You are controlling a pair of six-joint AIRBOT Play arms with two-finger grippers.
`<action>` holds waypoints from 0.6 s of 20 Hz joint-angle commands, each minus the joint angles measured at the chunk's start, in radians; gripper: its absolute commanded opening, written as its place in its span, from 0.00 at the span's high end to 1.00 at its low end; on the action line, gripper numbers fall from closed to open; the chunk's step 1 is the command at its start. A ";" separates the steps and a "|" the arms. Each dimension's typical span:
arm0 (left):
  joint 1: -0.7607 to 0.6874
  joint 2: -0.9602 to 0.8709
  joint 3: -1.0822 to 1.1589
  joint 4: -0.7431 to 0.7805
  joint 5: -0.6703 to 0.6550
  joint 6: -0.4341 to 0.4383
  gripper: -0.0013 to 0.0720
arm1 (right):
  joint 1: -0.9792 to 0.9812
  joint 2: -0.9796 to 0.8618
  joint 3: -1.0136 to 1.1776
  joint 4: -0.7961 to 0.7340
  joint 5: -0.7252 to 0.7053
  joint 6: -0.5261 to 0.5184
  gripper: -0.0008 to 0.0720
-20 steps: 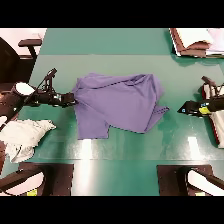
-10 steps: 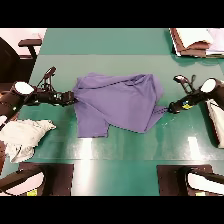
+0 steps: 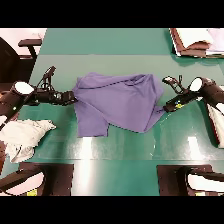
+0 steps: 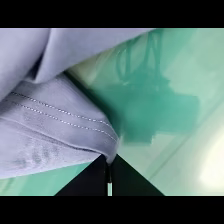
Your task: Fold the shirts.
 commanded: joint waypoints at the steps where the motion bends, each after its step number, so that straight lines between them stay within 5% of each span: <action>1: 0.000 0.002 0.022 -0.005 -0.051 0.000 0.95 | 0.000 0.039 0.010 0.003 0.005 0.005 0.96; 4: 0.005 0.040 0.169 -0.005 -0.169 0.000 0.95 | -0.013 0.147 0.071 0.009 0.076 0.070 0.96; 12: 0.135 0.359 0.867 0.010 -0.197 -0.029 0.95 | -0.216 0.495 0.509 0.400 0.119 0.258 0.96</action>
